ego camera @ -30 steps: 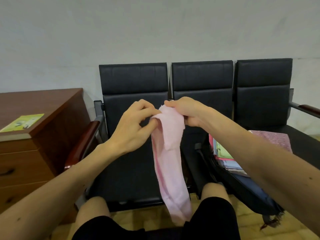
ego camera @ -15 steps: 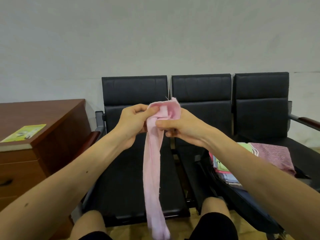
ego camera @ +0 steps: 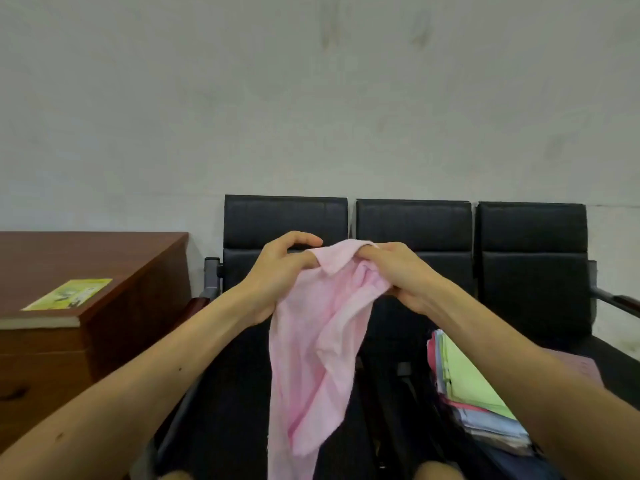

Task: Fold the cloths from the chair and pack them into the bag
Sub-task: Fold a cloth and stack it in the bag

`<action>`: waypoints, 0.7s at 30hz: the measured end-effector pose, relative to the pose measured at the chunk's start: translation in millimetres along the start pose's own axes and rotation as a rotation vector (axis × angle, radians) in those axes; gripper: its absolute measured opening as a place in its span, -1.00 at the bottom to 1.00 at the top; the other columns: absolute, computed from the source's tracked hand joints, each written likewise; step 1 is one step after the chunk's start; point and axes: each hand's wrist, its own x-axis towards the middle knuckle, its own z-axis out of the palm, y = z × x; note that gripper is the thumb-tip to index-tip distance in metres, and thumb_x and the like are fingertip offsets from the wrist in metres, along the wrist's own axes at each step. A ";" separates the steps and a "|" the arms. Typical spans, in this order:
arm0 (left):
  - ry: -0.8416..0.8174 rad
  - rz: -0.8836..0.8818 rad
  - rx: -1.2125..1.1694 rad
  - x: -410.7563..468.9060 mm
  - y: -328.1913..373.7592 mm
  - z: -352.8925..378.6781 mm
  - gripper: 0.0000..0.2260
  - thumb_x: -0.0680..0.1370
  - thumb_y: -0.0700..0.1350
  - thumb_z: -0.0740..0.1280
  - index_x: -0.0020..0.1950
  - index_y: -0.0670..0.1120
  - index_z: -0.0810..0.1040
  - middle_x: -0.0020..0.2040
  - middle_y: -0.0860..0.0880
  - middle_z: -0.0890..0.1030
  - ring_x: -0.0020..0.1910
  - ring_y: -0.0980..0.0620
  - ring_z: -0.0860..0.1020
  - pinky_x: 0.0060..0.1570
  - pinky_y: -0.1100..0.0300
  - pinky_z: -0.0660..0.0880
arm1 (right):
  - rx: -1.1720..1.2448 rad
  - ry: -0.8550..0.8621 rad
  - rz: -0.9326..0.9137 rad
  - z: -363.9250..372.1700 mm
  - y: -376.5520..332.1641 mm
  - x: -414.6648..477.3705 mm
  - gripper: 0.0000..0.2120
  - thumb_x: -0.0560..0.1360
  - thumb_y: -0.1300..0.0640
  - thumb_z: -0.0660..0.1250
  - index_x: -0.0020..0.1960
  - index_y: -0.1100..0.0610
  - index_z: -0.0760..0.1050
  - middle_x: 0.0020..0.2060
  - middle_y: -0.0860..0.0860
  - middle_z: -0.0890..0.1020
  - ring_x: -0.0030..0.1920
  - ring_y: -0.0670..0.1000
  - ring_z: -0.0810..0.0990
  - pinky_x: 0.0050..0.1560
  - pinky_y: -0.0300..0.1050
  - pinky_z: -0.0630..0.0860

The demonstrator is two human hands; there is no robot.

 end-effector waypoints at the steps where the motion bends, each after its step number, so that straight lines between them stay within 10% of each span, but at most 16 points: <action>1: -0.063 0.055 0.029 -2.4 0.7 -1.1 -0.75 0.49 -0.27 0.39 0.08 0.03 0.63 -0.12 -0.05 0.68 -0.13 0.02 0.64 -0.17 0.22 0.55 | -0.033 0.004 -0.025 -0.7 -3.3 1.2 -0.73 0.52 0.06 0.36 0.00 0.28 0.65 -0.20 0.13 0.71 -0.17 0.08 0.65 -0.10 -0.05 0.56; 6: -0.164 0.277 0.259 -3.0 8.9 -5.7 -0.88 0.47 -0.23 0.48 -0.06 -0.02 0.70 -0.13 0.03 0.71 -0.13 0.15 0.64 -0.12 0.29 0.57 | -0.252 -0.001 -0.269 -9.0 -24.9 -0.9 -0.92 0.43 0.16 0.48 -0.20 0.16 0.64 -0.38 -0.05 0.65 -0.37 -0.15 0.58 -0.34 -0.28 0.49; 13: 0.228 0.198 0.033 13.2 22.4 -22.7 -0.76 0.65 -0.07 0.21 -0.14 -0.06 0.59 -0.20 0.06 0.64 -0.17 0.09 0.59 -0.17 0.19 0.48 | -0.808 -0.078 -0.308 -31.4 21.2 3.1 -0.91 0.51 0.10 0.43 -0.15 0.09 0.58 -0.22 -0.02 0.63 -0.25 -0.02 0.58 -0.22 -0.06 0.52; 21: 0.400 -0.067 0.002 31.3 -4.4 -57.9 -0.56 0.63 0.19 0.21 0.19 -0.18 0.50 0.02 -0.10 0.61 -0.03 -0.06 0.59 -0.04 0.04 0.54 | -0.540 -0.203 -0.142 -75.5 25.9 -2.6 -0.74 0.56 0.00 0.38 0.04 0.20 0.62 -0.08 0.10 0.71 -0.12 0.05 0.69 -0.06 -0.06 0.60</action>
